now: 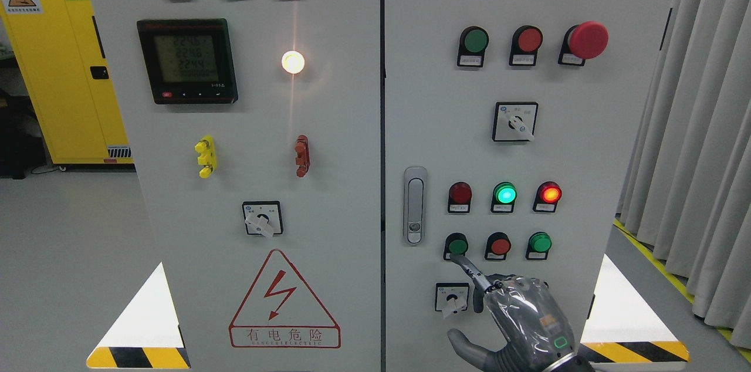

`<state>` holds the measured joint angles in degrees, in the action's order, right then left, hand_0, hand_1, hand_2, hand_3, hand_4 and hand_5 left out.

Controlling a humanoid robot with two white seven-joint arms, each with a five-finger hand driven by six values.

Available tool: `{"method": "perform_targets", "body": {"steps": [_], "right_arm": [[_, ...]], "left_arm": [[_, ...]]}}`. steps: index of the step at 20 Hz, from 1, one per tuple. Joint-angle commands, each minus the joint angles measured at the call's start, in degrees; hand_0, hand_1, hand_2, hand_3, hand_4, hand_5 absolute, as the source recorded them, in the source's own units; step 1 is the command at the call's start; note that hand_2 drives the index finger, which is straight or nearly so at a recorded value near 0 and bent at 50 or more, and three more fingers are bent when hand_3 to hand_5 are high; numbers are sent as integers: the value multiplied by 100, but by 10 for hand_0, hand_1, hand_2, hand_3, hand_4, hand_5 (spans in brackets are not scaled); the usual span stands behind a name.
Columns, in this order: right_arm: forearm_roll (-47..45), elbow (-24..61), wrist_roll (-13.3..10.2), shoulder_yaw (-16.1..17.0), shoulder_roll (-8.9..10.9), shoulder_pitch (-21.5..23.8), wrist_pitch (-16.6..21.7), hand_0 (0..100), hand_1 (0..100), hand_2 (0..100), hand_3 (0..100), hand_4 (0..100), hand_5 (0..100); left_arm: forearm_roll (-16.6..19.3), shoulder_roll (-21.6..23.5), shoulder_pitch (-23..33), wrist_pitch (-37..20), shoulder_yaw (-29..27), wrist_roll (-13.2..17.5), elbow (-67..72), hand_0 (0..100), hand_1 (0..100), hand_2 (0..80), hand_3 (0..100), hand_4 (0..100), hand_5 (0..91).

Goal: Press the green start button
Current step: 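Raise the right hand toward the green button in the lower button row, then press the green push button with the right hand's index finger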

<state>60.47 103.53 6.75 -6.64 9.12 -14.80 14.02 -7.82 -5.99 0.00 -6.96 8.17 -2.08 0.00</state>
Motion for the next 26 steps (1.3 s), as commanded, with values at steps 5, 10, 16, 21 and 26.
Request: {"method": "perform_targets", "body": {"steps": [5, 10, 16, 21, 26], "right_arm": [[-70, -333, 72, 22, -7, -155, -207, 304, 602, 0, 703, 748, 686], [-79, -403, 72, 66, -16, -190, -216, 306, 601, 0, 701, 748, 683], [-79, -395, 72, 75, -16, -208, -224, 311, 598, 0, 701, 747, 681], [-97, -333, 64, 101, -112, -199, -216, 316, 595, 0, 698, 743, 681], [-1525, -9, 72, 49, -200, -50, -198, 361, 567, 0, 541, 574, 454]], "left_arm": [[0, 2, -79, 2, 0, -3, -158, 120, 556, 0, 0, 0, 0], [0, 2, -79, 2, 0, -3, -158, 120, 556, 0, 0, 0, 0], [0, 2, -79, 2, 0, -3, -158, 120, 556, 0, 0, 0, 0], [0, -7, -79, 2, 0, -3, -158, 120, 556, 0, 0, 0, 0], [0, 2, -79, 2, 0, -3, -158, 120, 556, 0, 0, 0, 0]]}}
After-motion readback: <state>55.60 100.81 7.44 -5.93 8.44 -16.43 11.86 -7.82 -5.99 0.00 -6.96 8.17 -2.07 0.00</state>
